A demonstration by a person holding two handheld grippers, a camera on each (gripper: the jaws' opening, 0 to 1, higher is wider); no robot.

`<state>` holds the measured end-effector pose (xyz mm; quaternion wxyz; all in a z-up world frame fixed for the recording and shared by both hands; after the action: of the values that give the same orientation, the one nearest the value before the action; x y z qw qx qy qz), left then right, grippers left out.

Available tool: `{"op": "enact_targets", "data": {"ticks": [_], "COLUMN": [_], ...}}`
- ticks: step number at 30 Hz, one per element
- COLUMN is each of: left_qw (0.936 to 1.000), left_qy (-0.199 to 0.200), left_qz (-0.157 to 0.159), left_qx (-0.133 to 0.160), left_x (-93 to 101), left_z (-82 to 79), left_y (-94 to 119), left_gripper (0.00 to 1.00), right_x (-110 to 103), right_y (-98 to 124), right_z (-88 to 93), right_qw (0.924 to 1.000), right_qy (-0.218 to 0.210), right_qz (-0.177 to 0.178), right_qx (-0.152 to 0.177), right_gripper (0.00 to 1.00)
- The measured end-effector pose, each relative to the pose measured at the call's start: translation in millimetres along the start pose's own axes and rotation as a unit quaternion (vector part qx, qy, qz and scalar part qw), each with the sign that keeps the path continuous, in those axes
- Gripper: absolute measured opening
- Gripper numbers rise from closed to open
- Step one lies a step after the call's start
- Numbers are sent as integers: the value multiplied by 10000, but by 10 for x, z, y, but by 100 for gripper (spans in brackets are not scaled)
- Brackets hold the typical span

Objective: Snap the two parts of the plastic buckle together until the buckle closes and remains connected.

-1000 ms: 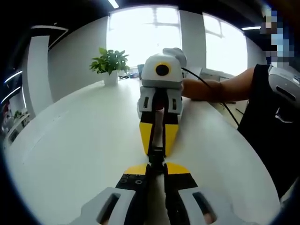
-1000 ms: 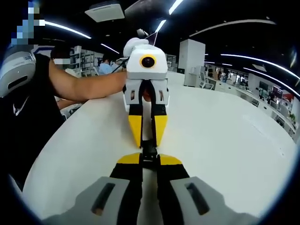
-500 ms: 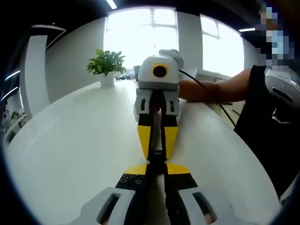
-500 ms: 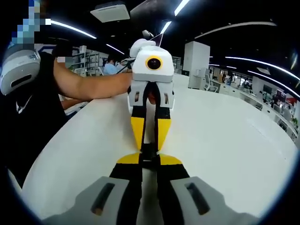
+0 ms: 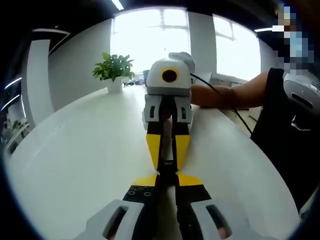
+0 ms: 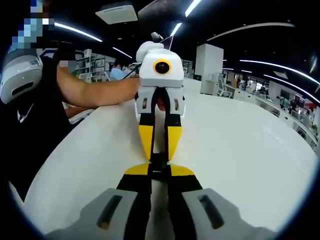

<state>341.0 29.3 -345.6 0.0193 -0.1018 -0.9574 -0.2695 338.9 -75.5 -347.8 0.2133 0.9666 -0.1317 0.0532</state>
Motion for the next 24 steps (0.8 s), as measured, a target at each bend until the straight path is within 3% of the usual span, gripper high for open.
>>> {"op": "enact_targets", "data": {"ticks": [24], "left_qw": [9999], "left_qy": [-18], "left_qz": [-20], "left_qx": [106], "left_x": [10], "left_z": [14], "left_y": [-4], "left_gripper": [11], "right_x": [-43], "right_y": [32], "right_z": [-17], "right_qw": [10000], "right_qy": [22], "right_qz": [45], "right_qx": [40], "right_gripper": [11]}}
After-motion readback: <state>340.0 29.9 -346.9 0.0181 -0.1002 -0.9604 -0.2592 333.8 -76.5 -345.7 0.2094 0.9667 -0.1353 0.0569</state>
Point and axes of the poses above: the point that each gripper's makers call its tool centre point, and the gripper's own axes: y roughly backward along the fingers, x roughly to its right, z roughly out of its underside, the point moved 6 cm from there along y, roughly backward along the fingers, and after that the axes turned 8 degrees about z, right-handed, at the moved point
